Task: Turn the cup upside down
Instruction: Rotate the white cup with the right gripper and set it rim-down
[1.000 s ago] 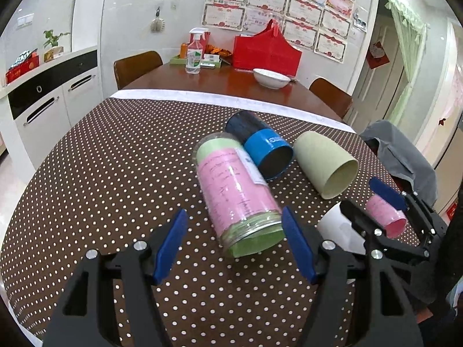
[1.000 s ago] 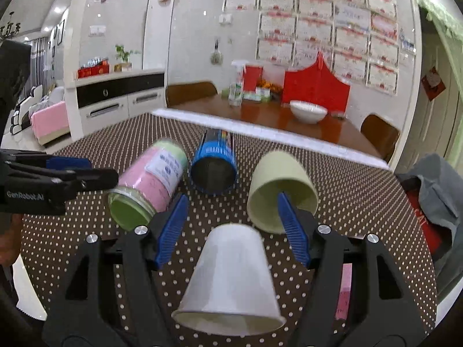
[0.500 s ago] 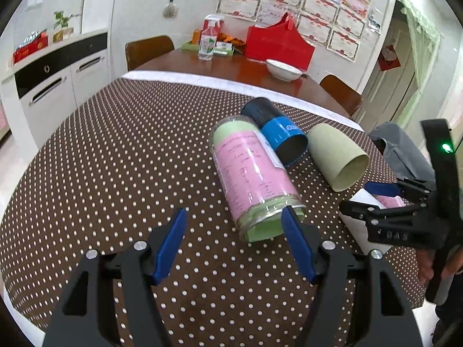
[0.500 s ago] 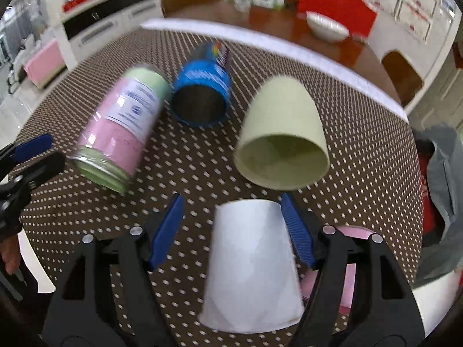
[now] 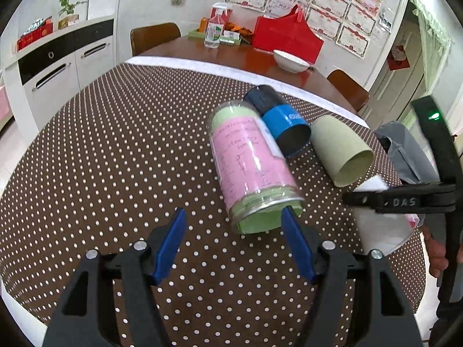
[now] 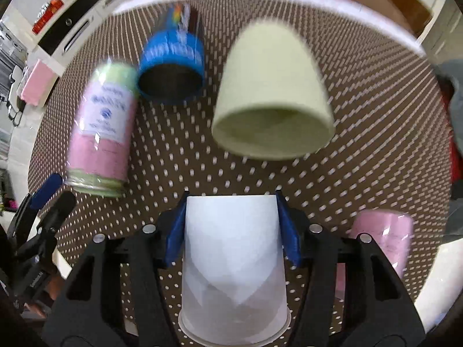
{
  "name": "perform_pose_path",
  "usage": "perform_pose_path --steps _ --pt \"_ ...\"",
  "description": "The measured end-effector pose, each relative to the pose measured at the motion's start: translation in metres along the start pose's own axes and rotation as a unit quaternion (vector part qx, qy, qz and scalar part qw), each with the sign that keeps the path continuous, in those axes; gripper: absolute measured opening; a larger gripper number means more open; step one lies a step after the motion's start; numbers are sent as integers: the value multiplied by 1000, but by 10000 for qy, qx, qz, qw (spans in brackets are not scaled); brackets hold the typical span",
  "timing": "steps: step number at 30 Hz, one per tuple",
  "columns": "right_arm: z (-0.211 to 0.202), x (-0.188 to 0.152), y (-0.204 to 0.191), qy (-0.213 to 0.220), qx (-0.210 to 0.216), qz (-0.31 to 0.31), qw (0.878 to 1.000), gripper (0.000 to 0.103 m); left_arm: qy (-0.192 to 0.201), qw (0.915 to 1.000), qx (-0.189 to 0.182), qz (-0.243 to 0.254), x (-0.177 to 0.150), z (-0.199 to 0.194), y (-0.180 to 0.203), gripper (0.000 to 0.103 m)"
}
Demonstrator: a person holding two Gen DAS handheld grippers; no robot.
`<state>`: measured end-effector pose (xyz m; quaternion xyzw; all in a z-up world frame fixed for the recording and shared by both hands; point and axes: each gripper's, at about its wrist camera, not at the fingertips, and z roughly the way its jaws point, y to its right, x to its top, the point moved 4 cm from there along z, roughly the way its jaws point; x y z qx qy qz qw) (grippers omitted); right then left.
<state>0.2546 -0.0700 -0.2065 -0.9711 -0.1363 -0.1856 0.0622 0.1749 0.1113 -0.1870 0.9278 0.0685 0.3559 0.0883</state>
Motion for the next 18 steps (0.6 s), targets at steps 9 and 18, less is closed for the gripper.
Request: perform_pose_path --steps 9,18 --pt "-48 -23 -7 2035 79 153 9789 56 393 9991 -98 79 16 -17 10 67" --pt "-38 -75 -16 2732 -165 -247 9615 56 489 9986 -143 166 5 -19 13 67"
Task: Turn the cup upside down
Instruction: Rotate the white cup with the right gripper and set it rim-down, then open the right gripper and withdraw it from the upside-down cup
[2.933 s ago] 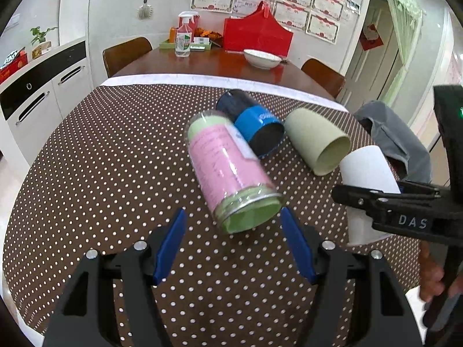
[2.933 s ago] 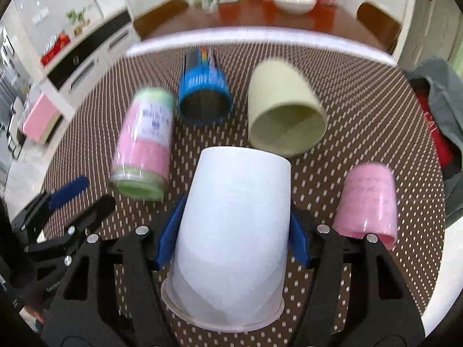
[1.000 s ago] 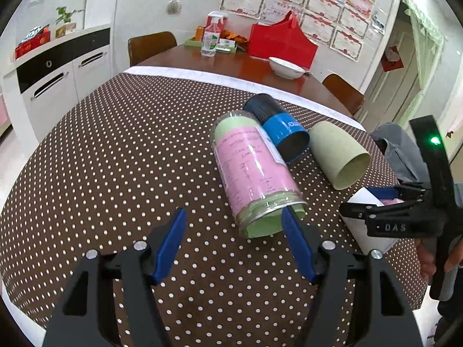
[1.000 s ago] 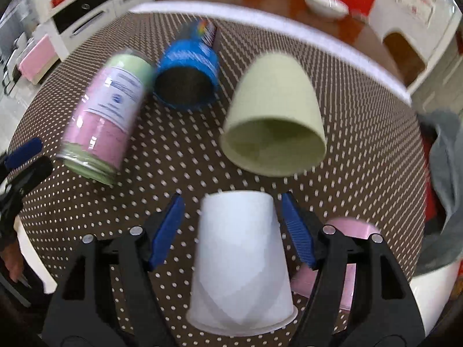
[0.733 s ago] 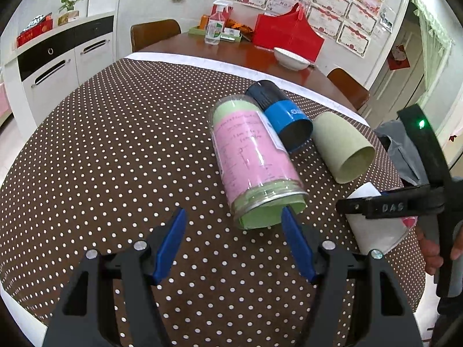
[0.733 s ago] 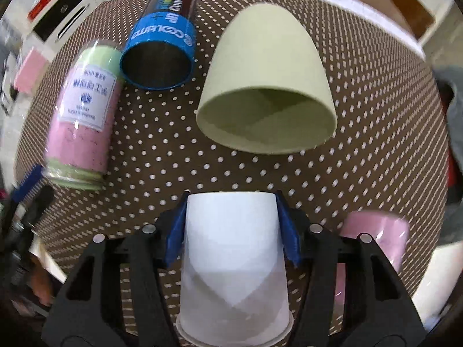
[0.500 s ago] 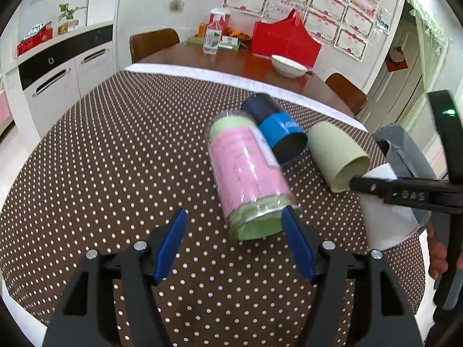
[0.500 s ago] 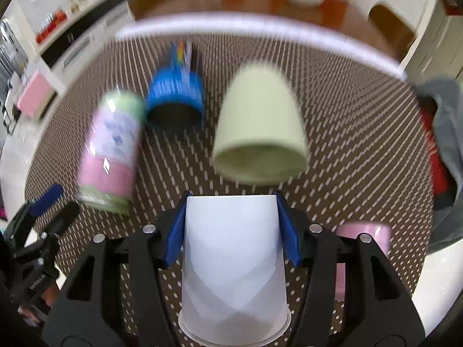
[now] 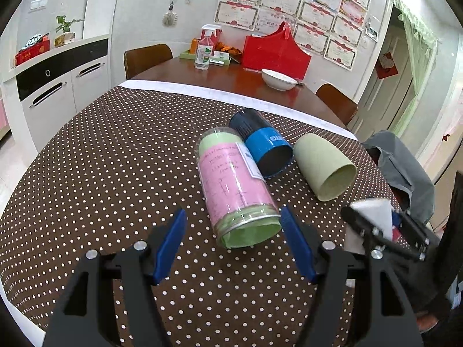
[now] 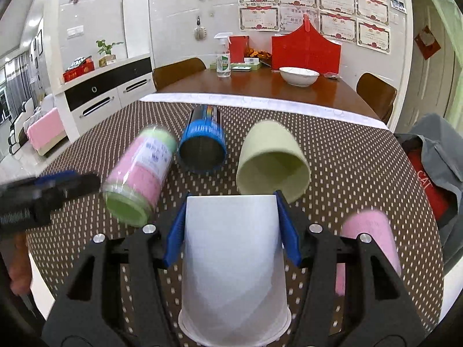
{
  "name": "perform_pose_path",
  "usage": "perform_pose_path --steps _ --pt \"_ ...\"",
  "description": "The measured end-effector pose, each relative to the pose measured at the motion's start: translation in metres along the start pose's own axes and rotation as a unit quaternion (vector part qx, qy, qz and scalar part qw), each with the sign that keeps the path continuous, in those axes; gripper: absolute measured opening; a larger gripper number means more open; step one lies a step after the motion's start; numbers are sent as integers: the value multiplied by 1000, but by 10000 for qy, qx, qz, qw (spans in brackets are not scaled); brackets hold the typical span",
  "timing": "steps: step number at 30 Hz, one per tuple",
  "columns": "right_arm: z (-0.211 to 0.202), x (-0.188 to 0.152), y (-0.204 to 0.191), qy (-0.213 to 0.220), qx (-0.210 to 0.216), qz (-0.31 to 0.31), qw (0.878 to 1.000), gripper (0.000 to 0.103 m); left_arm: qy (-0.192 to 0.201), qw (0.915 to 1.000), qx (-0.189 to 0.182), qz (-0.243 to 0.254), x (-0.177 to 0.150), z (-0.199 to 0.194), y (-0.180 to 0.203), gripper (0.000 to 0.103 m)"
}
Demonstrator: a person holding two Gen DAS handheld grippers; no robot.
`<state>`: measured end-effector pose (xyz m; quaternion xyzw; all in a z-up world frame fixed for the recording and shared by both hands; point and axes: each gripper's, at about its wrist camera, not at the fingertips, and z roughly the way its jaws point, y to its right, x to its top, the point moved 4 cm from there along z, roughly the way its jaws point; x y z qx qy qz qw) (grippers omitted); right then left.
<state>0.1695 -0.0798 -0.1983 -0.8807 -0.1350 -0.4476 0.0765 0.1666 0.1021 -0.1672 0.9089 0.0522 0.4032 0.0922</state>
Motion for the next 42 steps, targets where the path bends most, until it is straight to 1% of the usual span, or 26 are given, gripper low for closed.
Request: perform_pose_path --steps 2,5,7,10,16,19,22,24,25,26,28,34,38,42 --pt "-7 -7 2 247 -134 -17 9996 56 22 10000 -20 45 -3 -1 2 67" --pt "-20 -18 0 442 -312 -26 9985 56 48 9999 -52 85 -8 -5 3 67" --pt "-29 -25 0 589 -380 27 9975 56 54 9999 -117 91 -12 -8 4 67" --pt "-36 -32 -1 700 -452 76 9965 56 59 9998 -176 123 -18 -12 5 67" --pt "-50 -43 -2 739 -438 257 9960 56 45 9994 -183 288 -38 -20 11 67" --pt "-54 -49 -2 698 -422 249 9964 56 35 9991 -178 387 -49 -24 16 67" --pt "-57 -57 -1 644 -384 387 9964 57 54 9987 -195 476 -59 -29 20 67" --pt "-60 -61 -2 599 -297 502 9965 60 56 9984 -191 528 -65 -32 22 67" --pt "-61 -63 -2 587 -268 534 9965 65 69 9982 -197 569 -68 -35 24 67" --pt "-63 -65 -2 575 -239 584 9963 67 83 9980 -199 597 -69 -36 24 67" --pt "-66 -66 -4 566 -230 588 9964 67 129 9977 -194 637 -72 -41 27 67" --pt "-85 -67 -4 734 -211 623 9951 67 254 9969 -189 714 -80 -55 30 67" --pt "-97 -67 -3 785 -102 682 9945 67 333 9964 -212 750 -83 -65 34 67" --pt "-115 -64 -1 933 -37 654 9935 67 413 9957 -236 797 -87 -73 41 67"
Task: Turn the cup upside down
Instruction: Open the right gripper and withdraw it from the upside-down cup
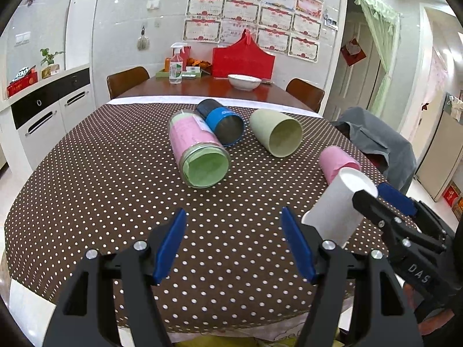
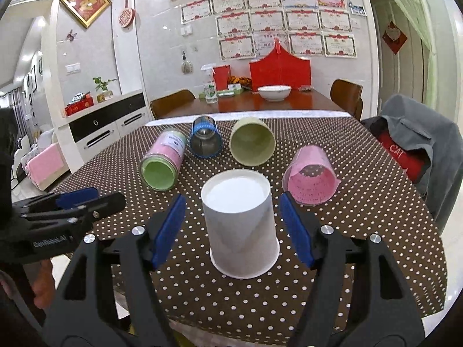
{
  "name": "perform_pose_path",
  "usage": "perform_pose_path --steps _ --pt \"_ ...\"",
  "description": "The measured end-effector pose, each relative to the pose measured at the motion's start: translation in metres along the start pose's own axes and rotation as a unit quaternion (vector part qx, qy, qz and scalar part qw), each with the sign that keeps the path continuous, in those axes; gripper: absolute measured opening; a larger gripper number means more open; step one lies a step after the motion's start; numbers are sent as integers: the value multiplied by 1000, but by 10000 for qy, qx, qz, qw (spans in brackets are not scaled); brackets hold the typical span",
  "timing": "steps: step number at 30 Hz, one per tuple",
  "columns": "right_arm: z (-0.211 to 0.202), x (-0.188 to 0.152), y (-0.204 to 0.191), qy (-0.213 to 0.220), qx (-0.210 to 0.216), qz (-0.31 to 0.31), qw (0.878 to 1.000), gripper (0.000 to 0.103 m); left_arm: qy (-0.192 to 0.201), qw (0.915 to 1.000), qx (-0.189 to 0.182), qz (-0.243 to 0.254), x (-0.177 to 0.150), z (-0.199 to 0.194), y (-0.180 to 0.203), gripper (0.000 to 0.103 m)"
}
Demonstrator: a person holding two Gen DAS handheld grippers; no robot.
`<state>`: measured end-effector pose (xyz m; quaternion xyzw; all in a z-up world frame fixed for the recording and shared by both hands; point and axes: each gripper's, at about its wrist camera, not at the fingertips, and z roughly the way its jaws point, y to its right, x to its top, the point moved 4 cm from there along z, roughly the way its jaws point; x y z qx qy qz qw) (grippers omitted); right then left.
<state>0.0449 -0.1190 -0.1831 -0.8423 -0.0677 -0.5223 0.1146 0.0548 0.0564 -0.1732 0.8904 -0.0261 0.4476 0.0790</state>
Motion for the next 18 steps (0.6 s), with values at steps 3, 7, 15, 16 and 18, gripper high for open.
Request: perform_pose_path --steps 3,7,15,16,18 --pt "-9 3 0 79 21 -5 10000 67 71 10000 -36 23 -3 -9 7 67" --pt "-24 8 2 234 48 26 9997 67 244 9997 -23 53 0 -21 15 67" --pt "-63 27 -2 746 119 -29 9971 67 879 9958 79 253 17 -66 32 71" --pt "-68 29 -2 811 137 -26 9966 67 964 9950 66 270 19 -71 34 71" --pt "-77 34 -3 926 152 -87 9956 67 1131 9930 53 340 22 -84 40 71"
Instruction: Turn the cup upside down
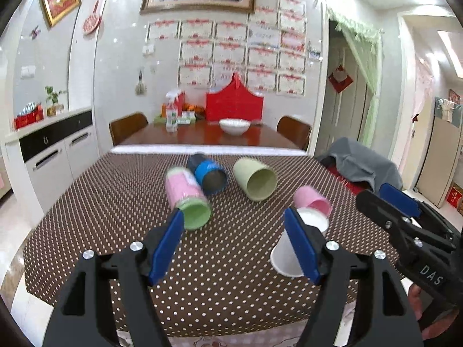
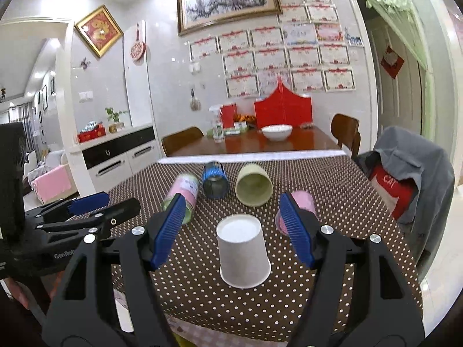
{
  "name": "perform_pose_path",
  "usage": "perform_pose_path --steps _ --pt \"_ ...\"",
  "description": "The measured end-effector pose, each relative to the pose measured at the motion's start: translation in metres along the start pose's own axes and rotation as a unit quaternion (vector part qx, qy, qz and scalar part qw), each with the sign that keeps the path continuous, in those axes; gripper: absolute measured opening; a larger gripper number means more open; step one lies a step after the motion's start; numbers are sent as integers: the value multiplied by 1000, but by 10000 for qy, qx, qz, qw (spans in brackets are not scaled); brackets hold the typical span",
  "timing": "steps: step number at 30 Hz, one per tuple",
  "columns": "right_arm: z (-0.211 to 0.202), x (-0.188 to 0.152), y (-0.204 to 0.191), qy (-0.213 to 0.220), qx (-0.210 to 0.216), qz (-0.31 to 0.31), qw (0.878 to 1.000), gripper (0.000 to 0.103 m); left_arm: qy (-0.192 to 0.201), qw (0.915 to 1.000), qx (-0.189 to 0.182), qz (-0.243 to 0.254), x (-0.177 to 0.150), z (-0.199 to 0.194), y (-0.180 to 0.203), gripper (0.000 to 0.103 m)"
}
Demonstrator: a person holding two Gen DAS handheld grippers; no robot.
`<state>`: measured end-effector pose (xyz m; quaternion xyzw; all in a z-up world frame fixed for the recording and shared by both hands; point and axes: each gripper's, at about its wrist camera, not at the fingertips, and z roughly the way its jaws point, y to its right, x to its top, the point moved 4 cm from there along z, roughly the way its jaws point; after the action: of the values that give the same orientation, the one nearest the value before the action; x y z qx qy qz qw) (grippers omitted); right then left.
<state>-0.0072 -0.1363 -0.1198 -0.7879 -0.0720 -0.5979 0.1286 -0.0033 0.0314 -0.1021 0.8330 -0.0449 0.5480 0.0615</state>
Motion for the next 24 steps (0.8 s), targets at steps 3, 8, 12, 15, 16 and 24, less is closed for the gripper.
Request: perform_pose_path --steps 3,8,12,15,16,24 --pt "-10 6 -2 151 -11 -73 9999 67 227 9997 101 79 7 -13 6 72" --pt "-27 17 -8 390 96 -150 9991 70 589 9981 107 157 17 -34 15 75" --pt "-40 24 -13 616 162 -275 9976 72 932 9950 260 251 24 -52 21 79" --pt "-45 27 -16 696 187 -346 9968 74 1074 9933 316 286 27 -60 26 79" --pt "-46 27 -16 709 171 -360 9967 74 1089 9931 333 298 27 -61 26 79" --pt "-46 23 -19 600 104 -298 9977 75 1120 9921 489 286 26 -65 26 82"
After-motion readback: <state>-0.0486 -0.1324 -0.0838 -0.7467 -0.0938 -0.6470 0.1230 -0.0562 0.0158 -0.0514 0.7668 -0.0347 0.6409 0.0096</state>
